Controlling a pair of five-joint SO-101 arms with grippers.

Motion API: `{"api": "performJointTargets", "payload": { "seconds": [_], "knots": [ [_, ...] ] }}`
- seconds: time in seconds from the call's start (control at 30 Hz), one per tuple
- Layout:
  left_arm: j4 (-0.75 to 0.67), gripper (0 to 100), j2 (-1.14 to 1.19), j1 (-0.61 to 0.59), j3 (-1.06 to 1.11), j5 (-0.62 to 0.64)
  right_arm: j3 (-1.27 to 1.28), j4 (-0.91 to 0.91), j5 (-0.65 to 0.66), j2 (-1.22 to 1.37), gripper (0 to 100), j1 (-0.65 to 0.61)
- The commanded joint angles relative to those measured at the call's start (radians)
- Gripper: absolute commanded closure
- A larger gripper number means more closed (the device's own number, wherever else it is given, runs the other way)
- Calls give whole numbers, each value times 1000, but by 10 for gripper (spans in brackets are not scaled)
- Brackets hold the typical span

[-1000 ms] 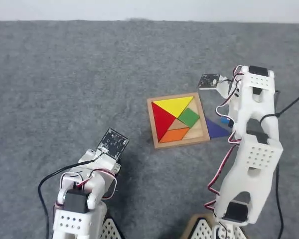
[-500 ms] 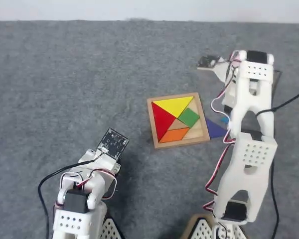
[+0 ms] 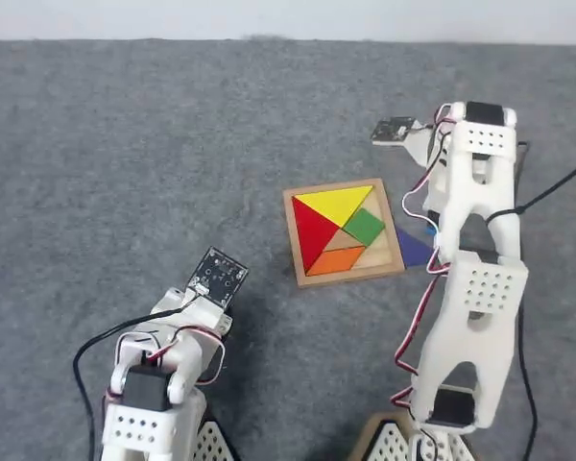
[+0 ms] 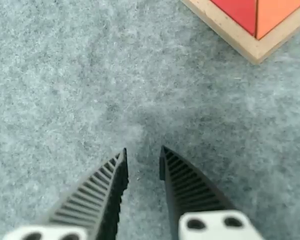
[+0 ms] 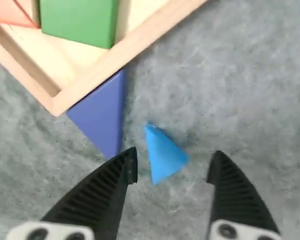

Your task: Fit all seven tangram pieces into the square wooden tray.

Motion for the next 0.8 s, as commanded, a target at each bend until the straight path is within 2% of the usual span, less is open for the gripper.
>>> {"api": "performJointTargets", "payload": {
  "seconds": [0.0,0.13,0.6,0.77],
  "knots": [
    [5,902,-12,-8,-13,-11,-5,-2,81,8,815,36],
    [5,902,-12,-8,-13,-11,-6,-13,129,39,815,64],
    [5,902,-12,-8,-13,-11,-6,-101,130,113,824,59],
    [5,902,-12,-8,-13,-11,-8,-113,130,128,920,61]
  ]
}}
